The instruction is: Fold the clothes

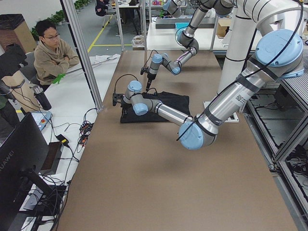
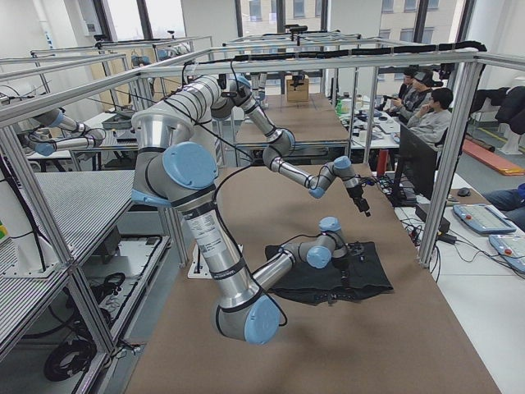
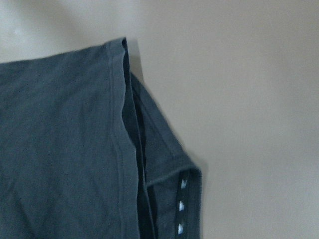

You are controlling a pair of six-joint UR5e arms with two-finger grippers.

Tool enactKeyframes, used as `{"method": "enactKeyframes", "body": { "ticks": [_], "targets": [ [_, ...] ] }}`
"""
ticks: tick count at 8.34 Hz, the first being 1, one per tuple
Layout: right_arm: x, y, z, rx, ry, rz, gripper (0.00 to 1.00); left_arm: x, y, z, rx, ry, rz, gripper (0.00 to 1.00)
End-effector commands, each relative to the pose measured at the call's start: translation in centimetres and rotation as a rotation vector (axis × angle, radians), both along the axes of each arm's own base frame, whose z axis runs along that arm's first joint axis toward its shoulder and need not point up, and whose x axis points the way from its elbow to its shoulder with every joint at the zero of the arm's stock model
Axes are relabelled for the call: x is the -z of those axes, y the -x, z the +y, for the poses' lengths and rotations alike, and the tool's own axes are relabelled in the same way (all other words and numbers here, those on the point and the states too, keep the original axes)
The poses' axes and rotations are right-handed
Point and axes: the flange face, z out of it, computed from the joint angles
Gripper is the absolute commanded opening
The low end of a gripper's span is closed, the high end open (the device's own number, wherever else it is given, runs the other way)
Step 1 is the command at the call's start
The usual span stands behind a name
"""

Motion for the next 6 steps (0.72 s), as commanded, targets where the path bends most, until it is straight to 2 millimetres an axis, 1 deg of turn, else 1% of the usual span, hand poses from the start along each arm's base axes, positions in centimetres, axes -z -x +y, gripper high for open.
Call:
{"method": "enactKeyframes", "body": {
  "ticks": [1,2,3,4,5,6],
  "targets": [
    [1.5,1.0,12.5,-0.079,0.188,-0.173,0.95,0.6,-0.1,0.2,-0.001,-0.003,0.007,1.0],
    [1.4,1.8,16.8,-0.176,0.292,-0.232,0.93,0.6,0.1,0.3,0.001,-0.005,0.009,1.0],
    [0.7,2.0,21.7,-0.257,0.324,-0.259,0.85,0.8,0.2,0.4,0.001,-0.009,0.011,1.0],
    [0.2,2.1,25.1,-0.298,0.353,-0.257,0.76,0.8,0.2,0.4,0.002,-0.009,0.011,1.0],
    [0.3,3.7,27.5,-0.34,0.445,-0.267,0.72,0.7,0.2,0.4,0.002,-0.008,0.01,1.0],
    [0.0,5.2,29.7,-0.401,0.499,-0.262,0.7,0.8,0.2,0.4,0.002,-0.008,0.01,1.0]
  ]
}}
